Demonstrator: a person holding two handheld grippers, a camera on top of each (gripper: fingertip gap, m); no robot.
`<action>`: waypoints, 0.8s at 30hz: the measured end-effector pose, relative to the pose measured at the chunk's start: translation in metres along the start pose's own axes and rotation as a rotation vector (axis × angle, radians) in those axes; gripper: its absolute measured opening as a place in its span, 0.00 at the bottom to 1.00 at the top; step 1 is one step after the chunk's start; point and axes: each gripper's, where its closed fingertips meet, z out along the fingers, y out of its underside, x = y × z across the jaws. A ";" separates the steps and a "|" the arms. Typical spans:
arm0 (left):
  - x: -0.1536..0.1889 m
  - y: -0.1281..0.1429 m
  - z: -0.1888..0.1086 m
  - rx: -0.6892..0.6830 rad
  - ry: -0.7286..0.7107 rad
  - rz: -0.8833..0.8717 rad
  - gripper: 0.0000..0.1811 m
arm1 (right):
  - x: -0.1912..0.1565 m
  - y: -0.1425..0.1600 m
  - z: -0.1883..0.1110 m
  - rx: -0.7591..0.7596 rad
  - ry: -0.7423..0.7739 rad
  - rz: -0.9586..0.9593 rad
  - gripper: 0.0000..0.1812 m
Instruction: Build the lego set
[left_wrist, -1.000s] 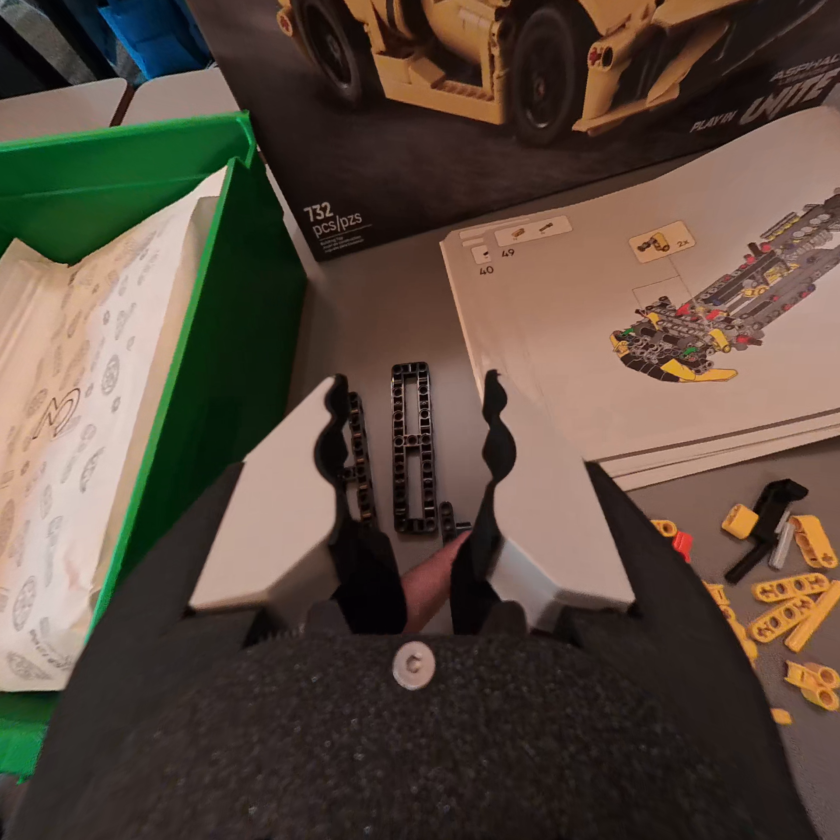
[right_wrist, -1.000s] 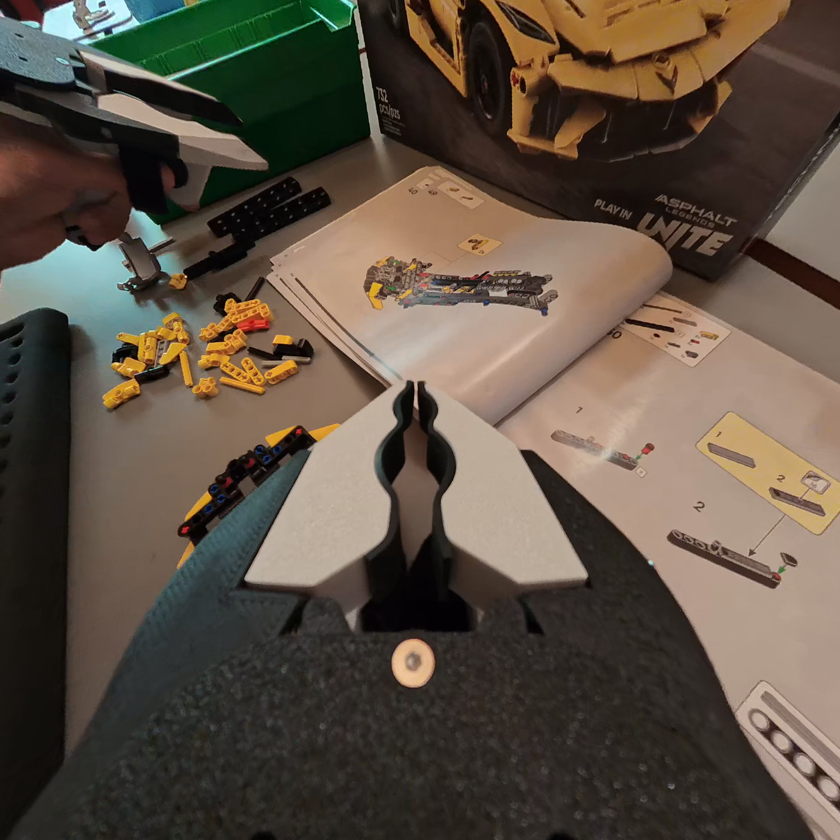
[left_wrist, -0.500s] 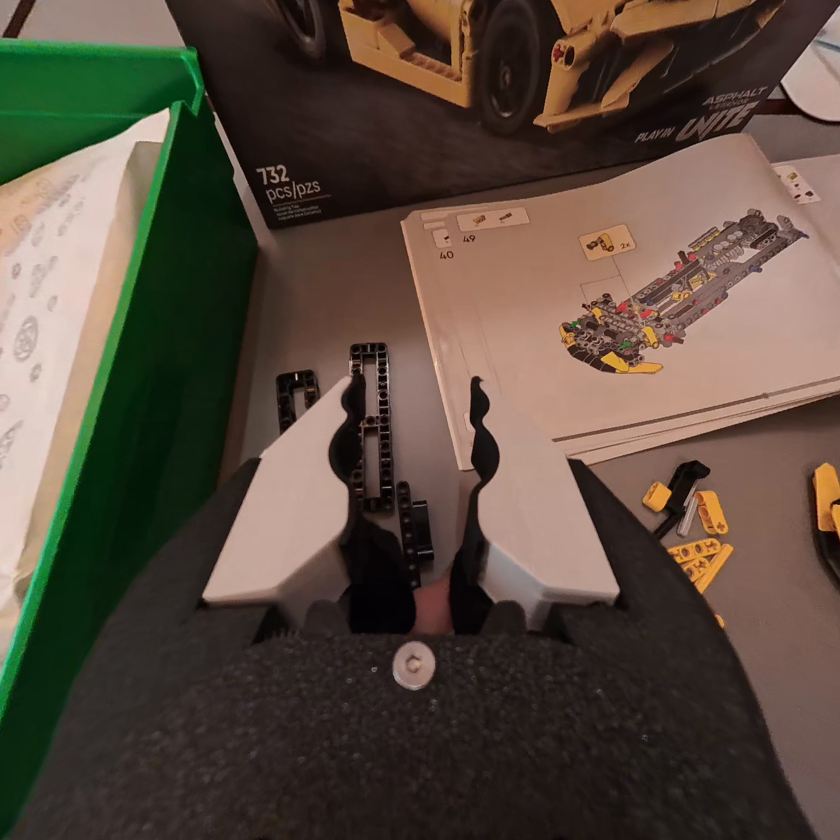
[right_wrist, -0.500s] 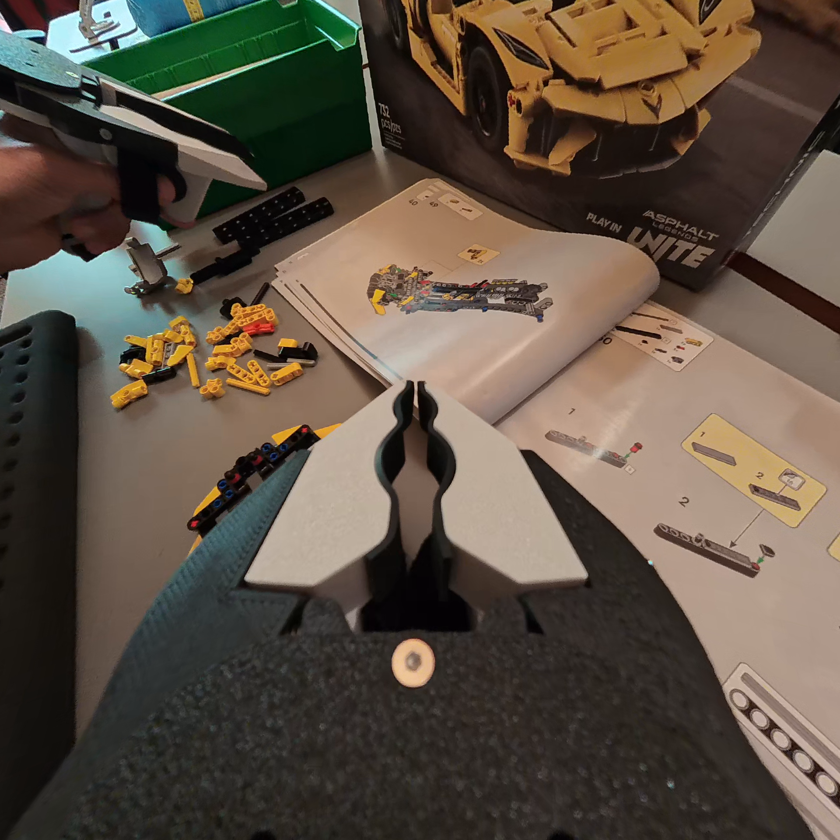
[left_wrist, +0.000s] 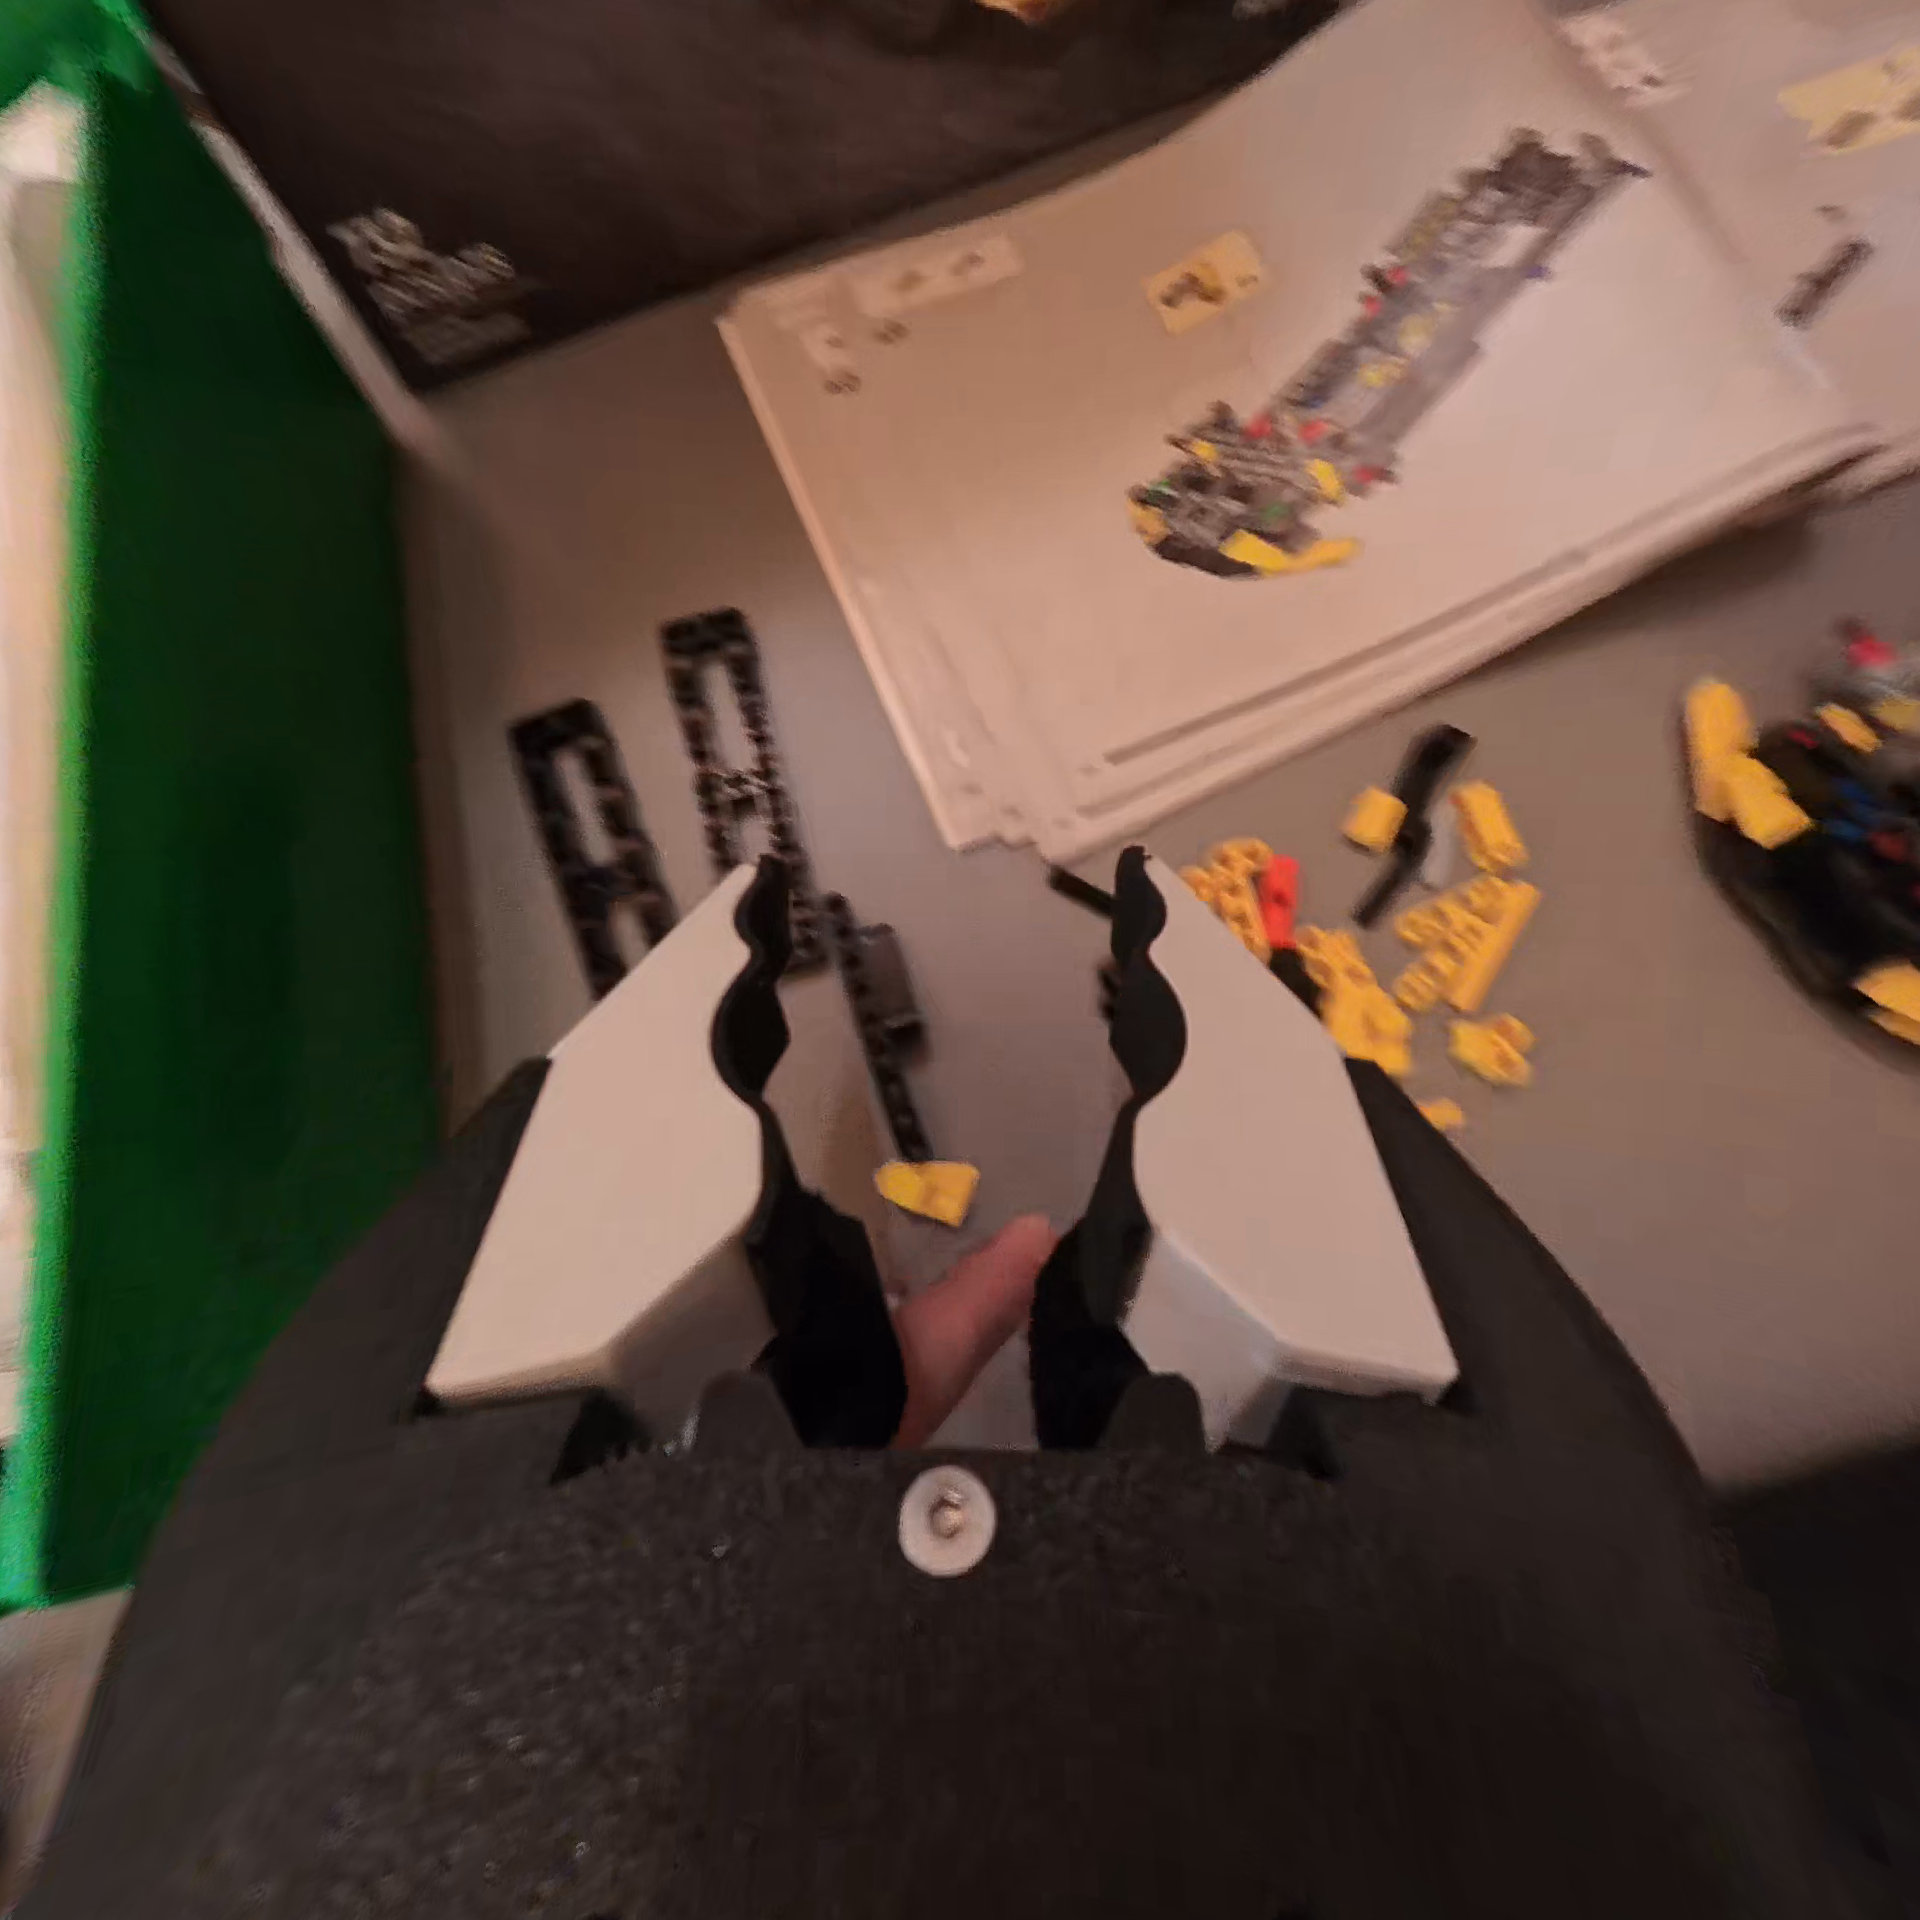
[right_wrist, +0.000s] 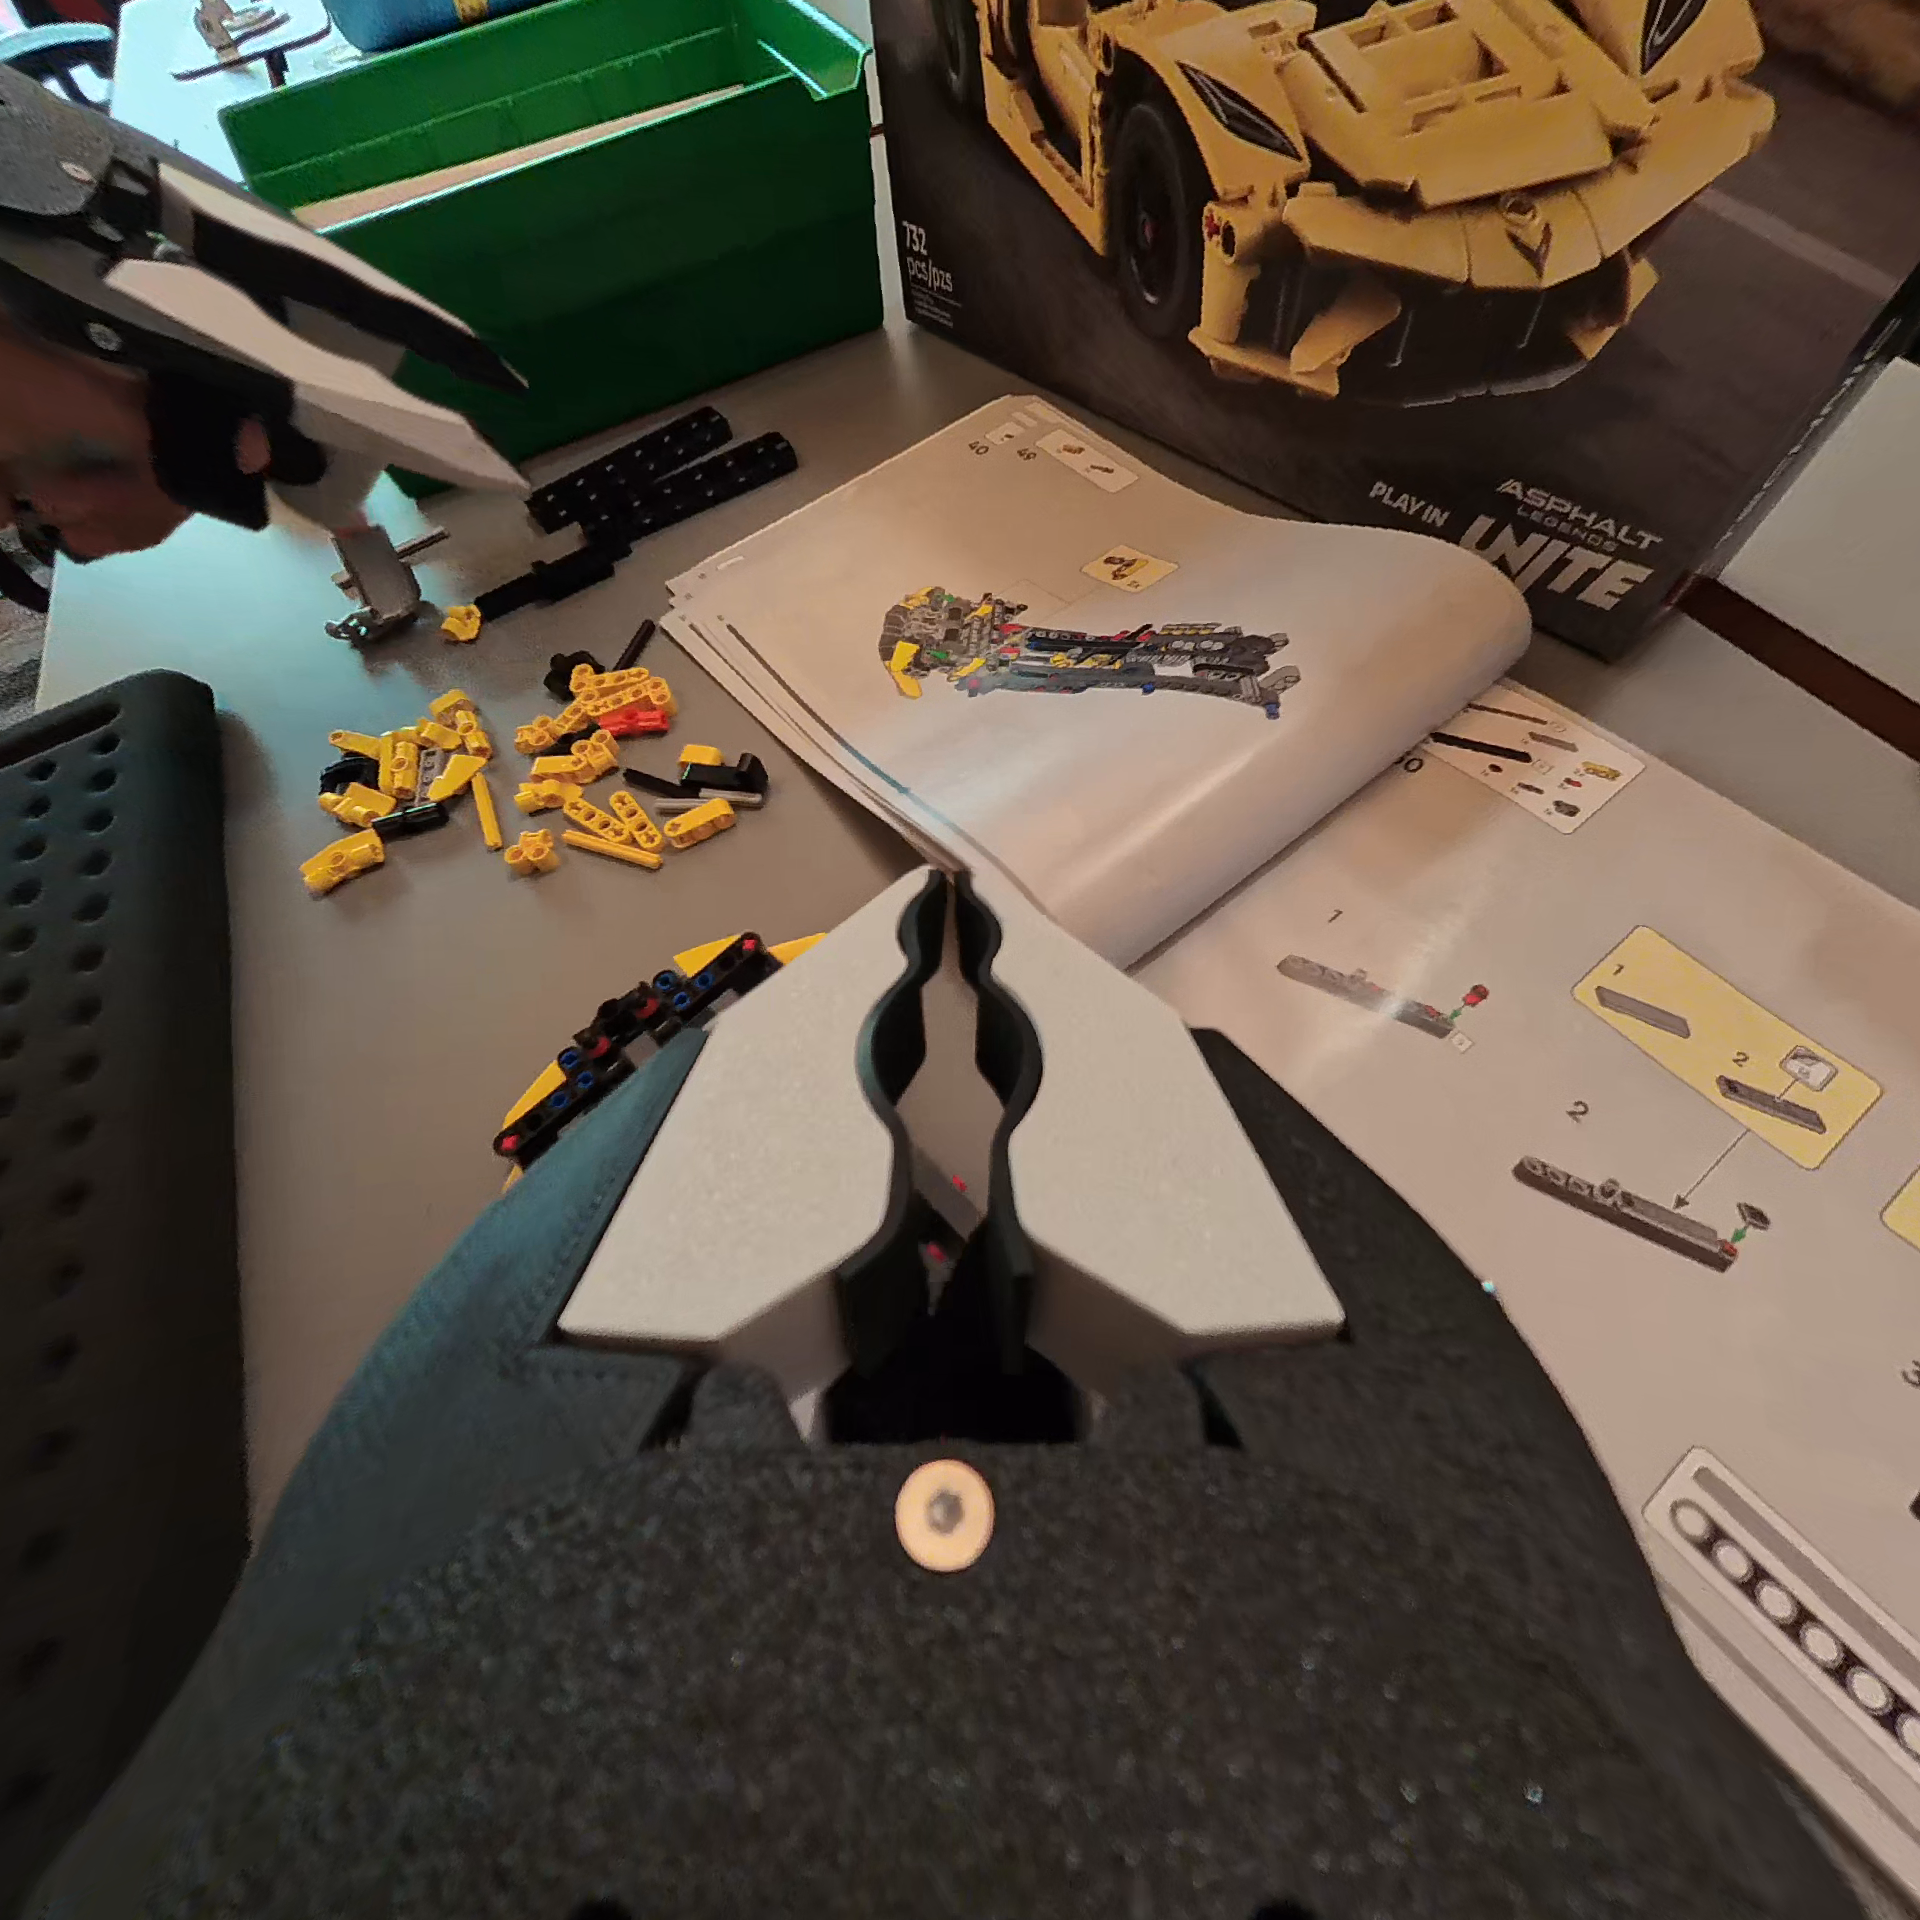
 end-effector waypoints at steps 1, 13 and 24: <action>0.010 0.007 -0.004 -0.027 0.061 -0.001 0.33 | -0.001 0.002 -0.002 -0.002 0.000 0.002 0.00; 0.066 0.070 -0.019 -0.228 0.230 0.167 0.19 | -0.015 0.023 -0.021 -0.006 0.006 0.054 0.00; 0.051 0.086 -0.015 -0.296 0.232 0.074 0.12 | -0.015 0.029 -0.028 -0.012 0.027 0.058 0.00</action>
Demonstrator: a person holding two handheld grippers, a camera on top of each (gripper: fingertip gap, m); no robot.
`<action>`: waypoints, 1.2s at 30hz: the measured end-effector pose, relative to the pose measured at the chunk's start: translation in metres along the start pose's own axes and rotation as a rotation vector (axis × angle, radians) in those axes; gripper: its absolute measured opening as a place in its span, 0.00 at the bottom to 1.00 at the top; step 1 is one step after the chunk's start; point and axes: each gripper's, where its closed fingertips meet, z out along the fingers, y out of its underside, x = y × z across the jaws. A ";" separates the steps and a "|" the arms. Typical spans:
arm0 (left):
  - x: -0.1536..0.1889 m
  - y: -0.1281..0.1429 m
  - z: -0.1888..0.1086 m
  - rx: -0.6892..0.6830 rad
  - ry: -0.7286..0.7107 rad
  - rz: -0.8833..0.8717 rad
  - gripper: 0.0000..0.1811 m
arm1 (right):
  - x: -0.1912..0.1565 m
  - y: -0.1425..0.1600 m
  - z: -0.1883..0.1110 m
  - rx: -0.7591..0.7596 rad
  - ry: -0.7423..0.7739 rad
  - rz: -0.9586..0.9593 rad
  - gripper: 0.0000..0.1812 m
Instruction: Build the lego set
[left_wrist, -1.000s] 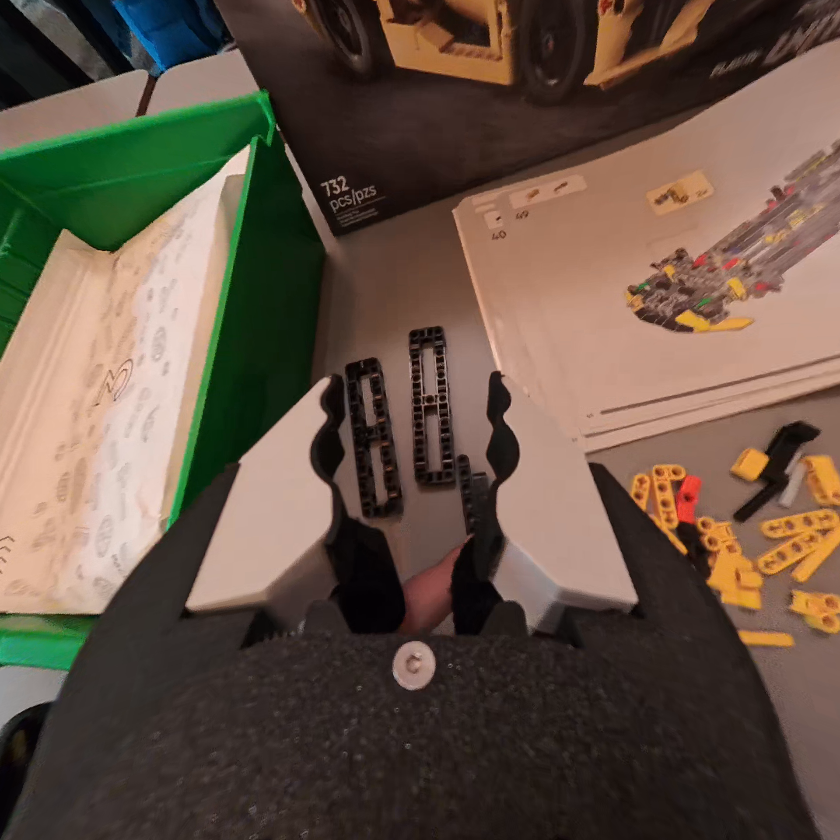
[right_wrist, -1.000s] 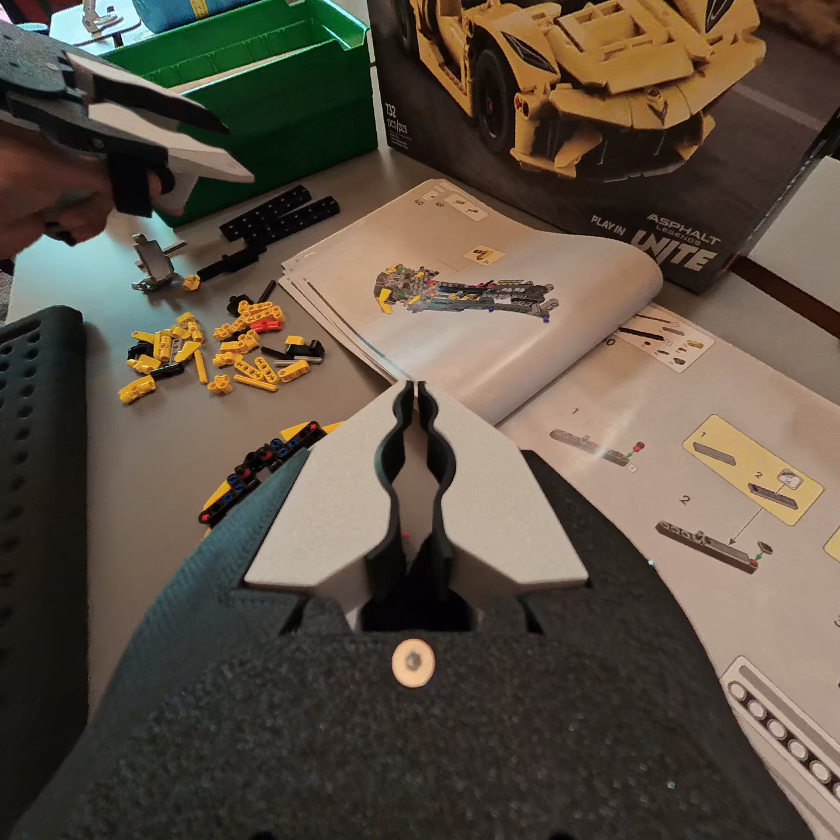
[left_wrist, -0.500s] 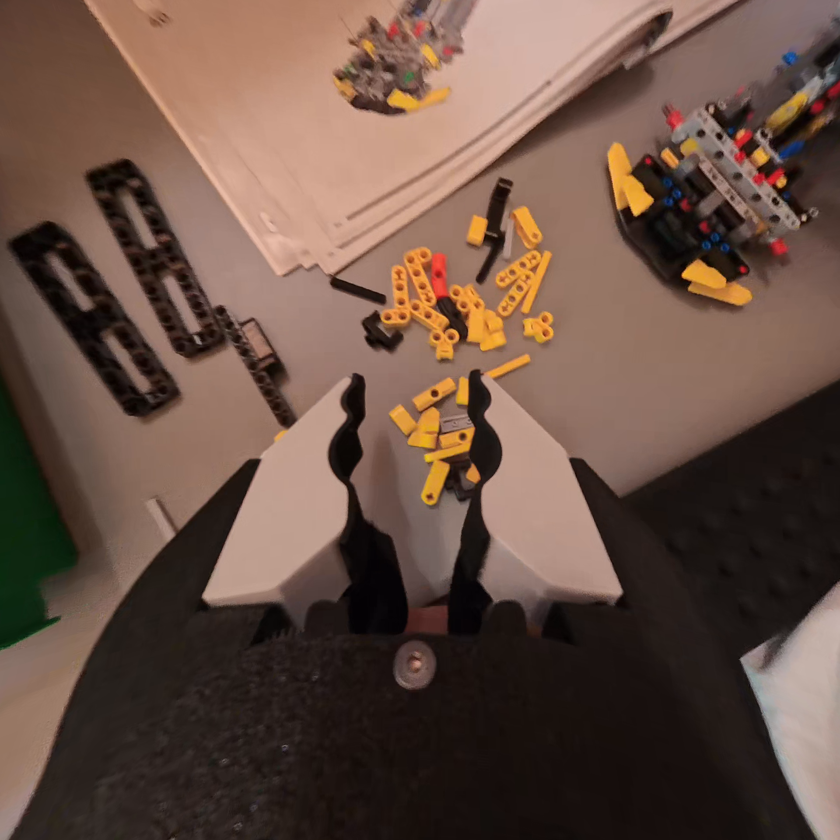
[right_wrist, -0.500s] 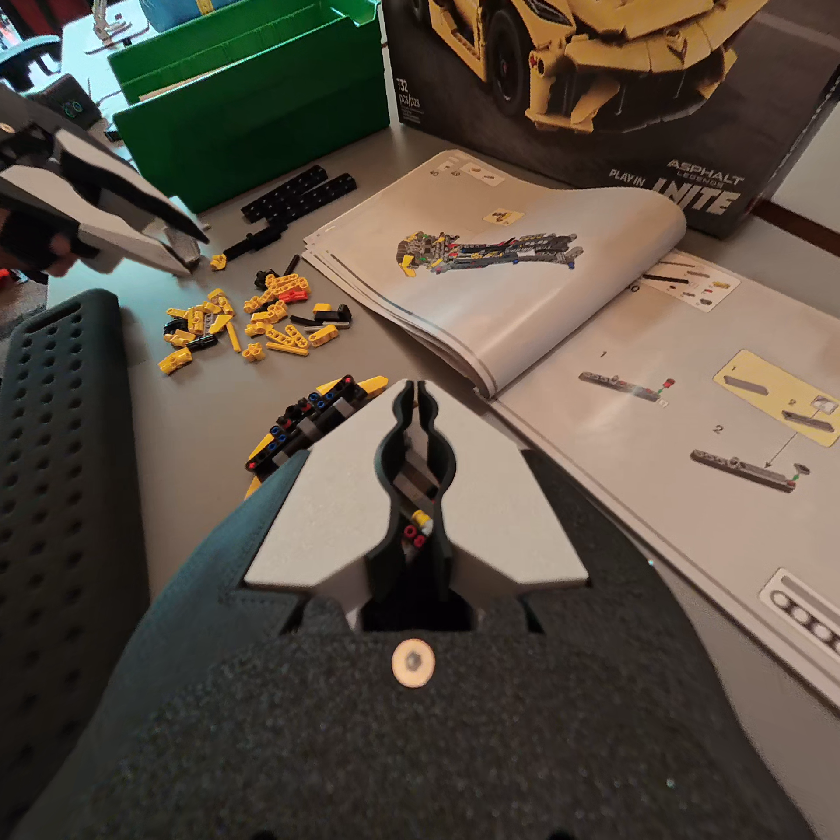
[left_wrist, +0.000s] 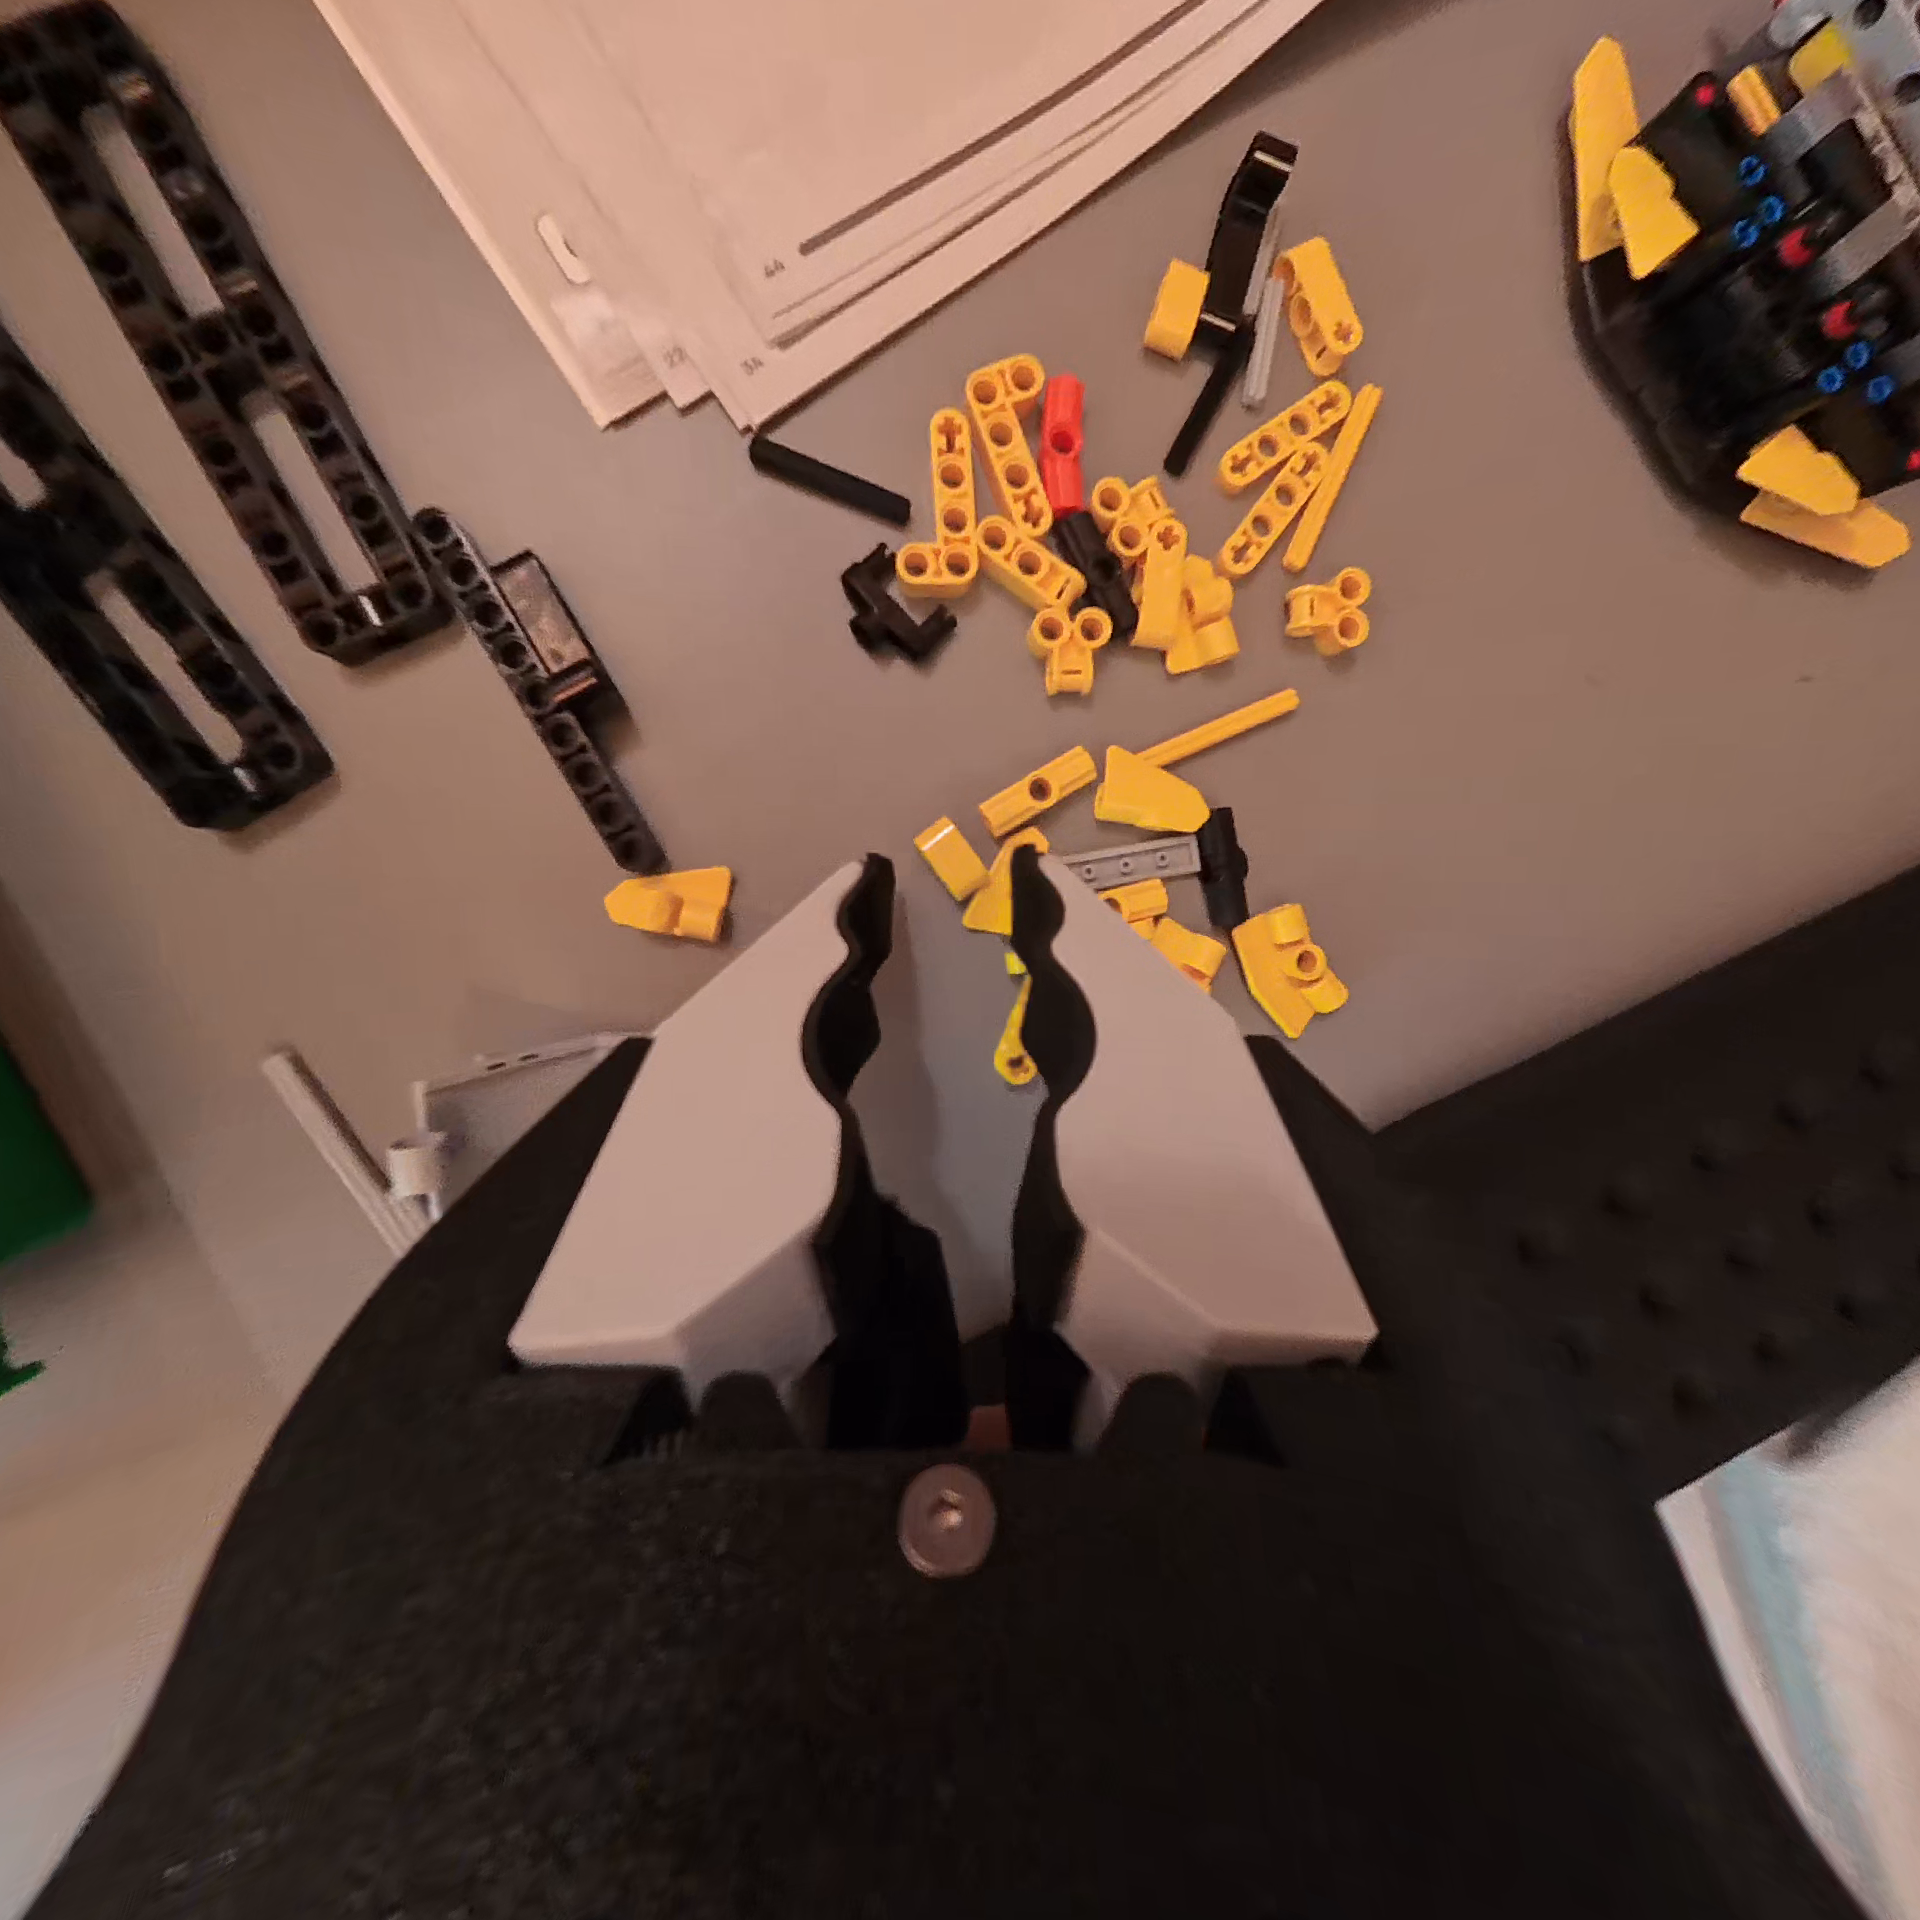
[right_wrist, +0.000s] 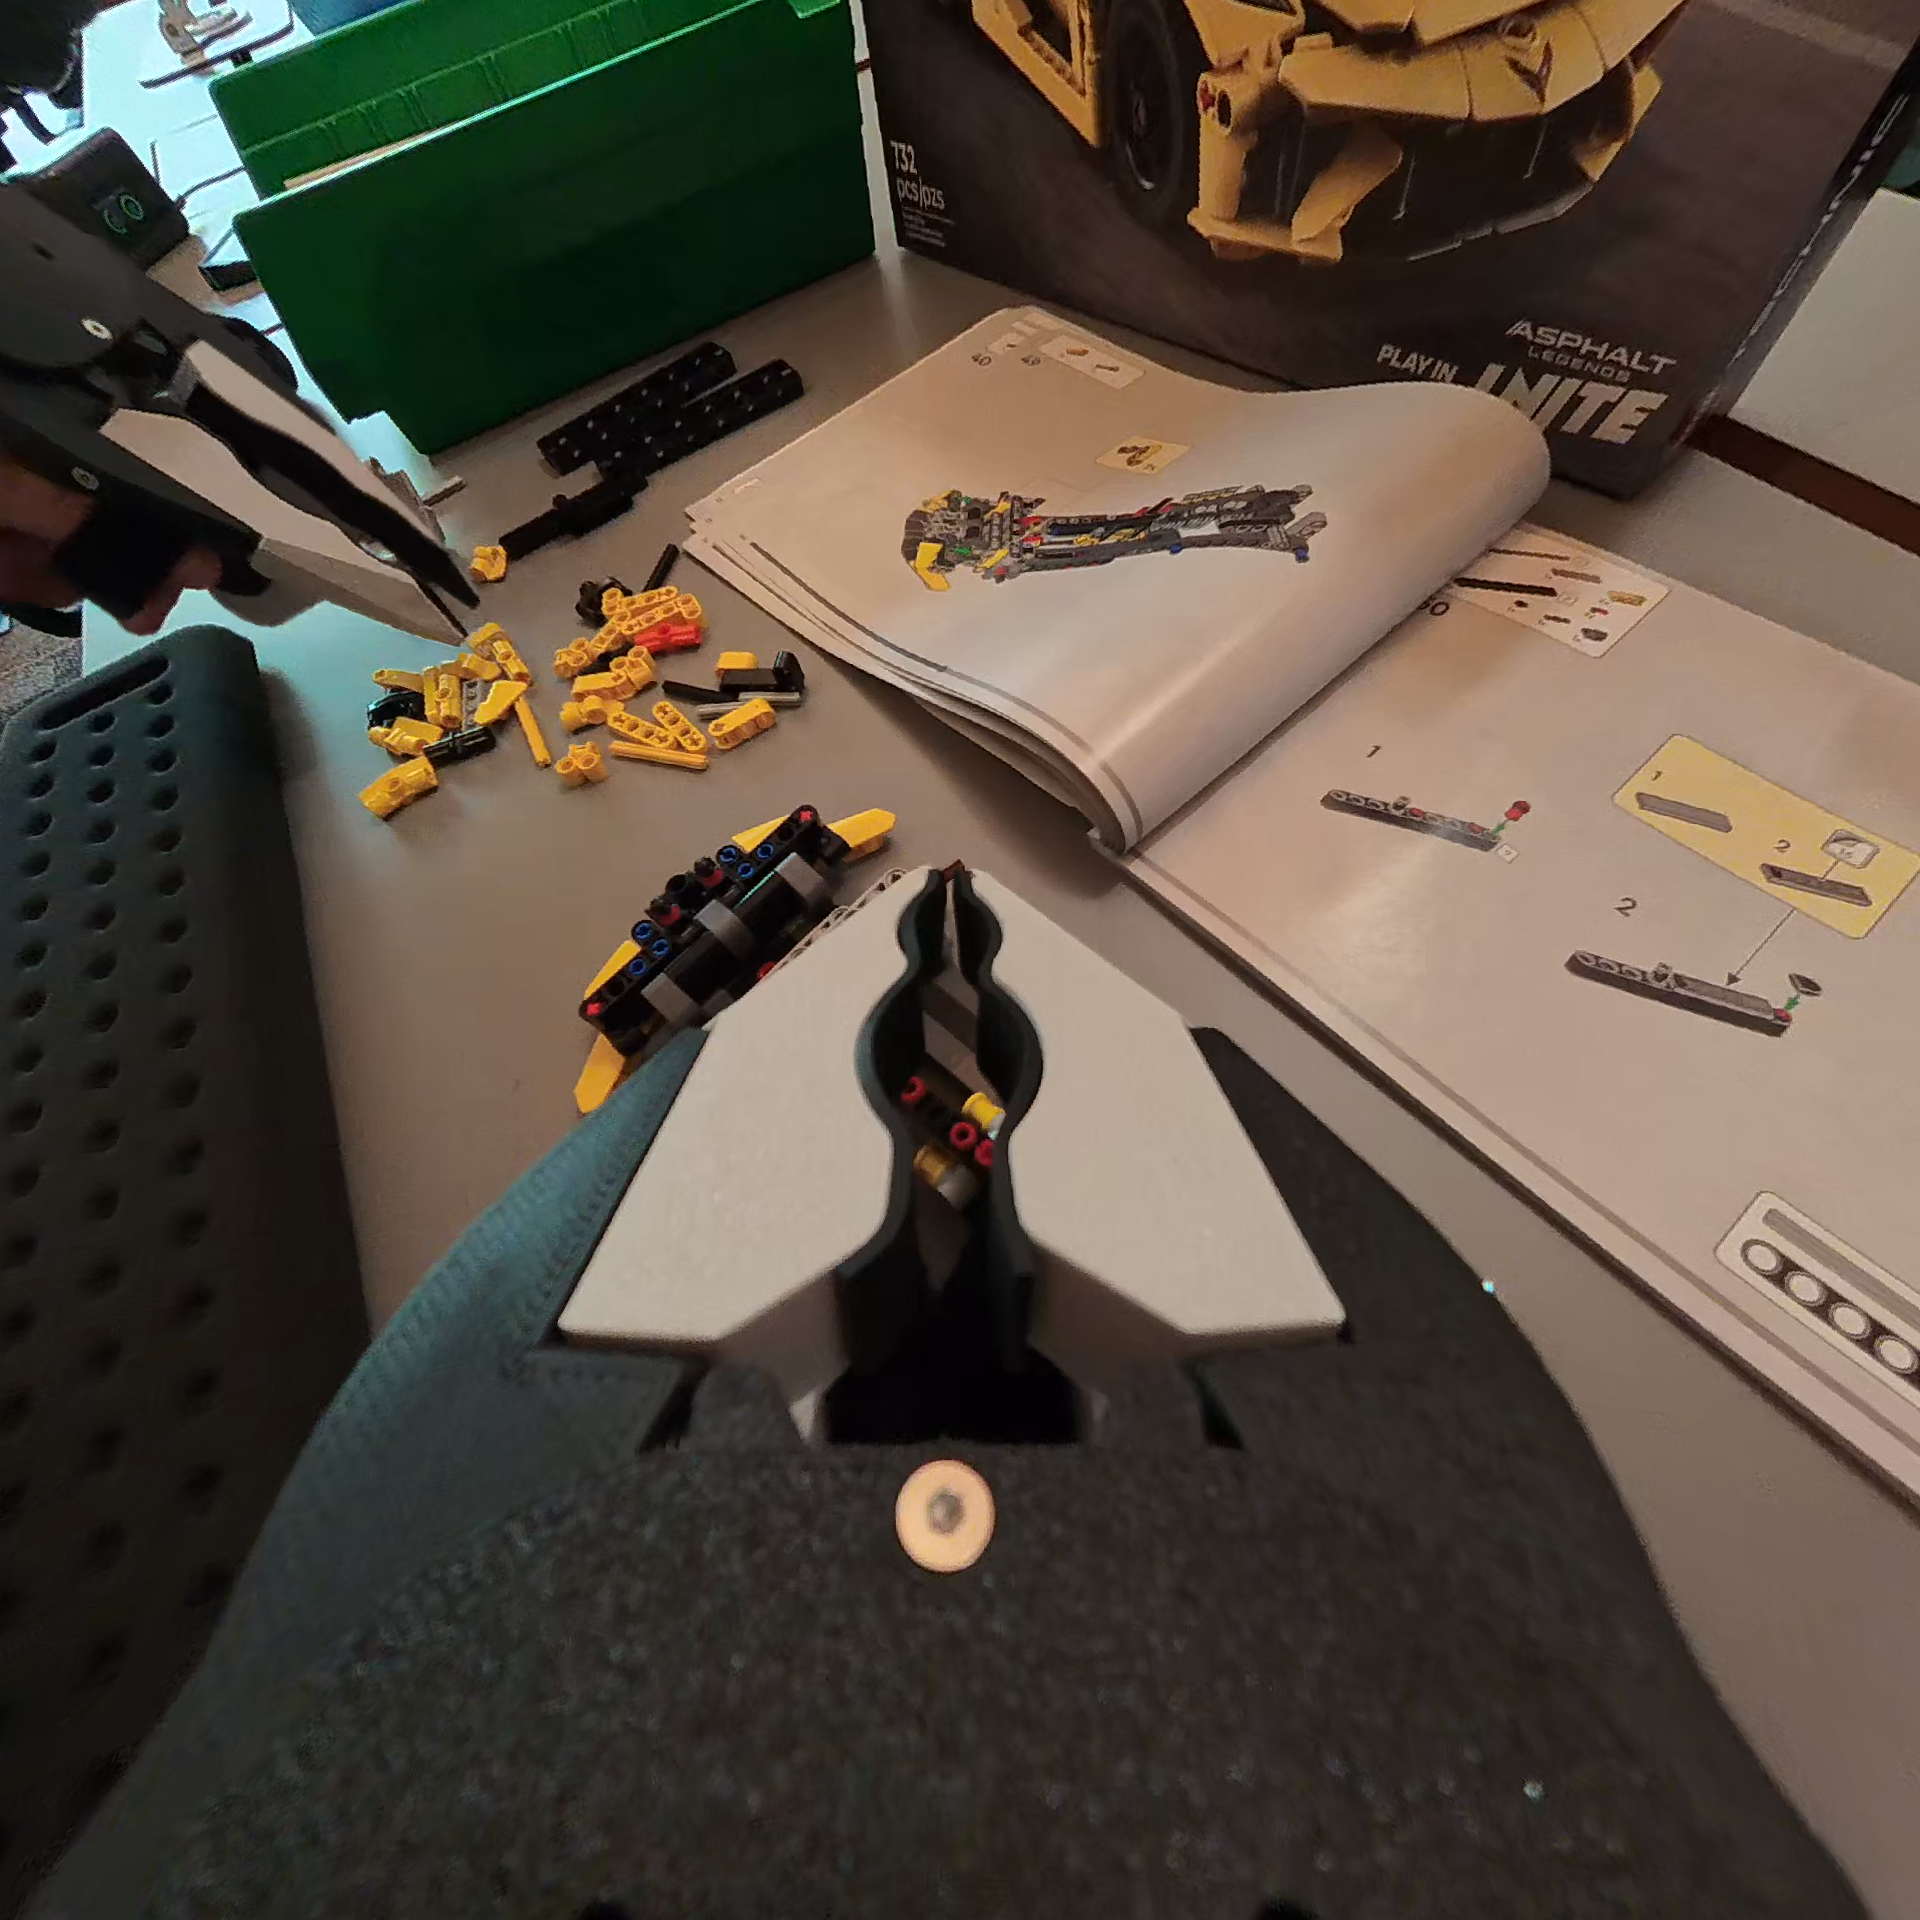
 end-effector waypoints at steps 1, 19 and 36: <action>0.001 0.001 0.001 0.001 0.005 -0.008 0.12 | 0.000 0.000 0.000 0.000 -0.001 0.001 0.00; -0.006 -0.011 0.001 0.023 -0.054 0.043 0.04 | 0.002 0.001 0.005 -0.009 -0.009 0.005 0.00; 0.170 -0.078 0.015 0.266 0.617 -0.052 0.04 | -0.006 -0.003 0.003 0.018 -0.032 0.009 0.00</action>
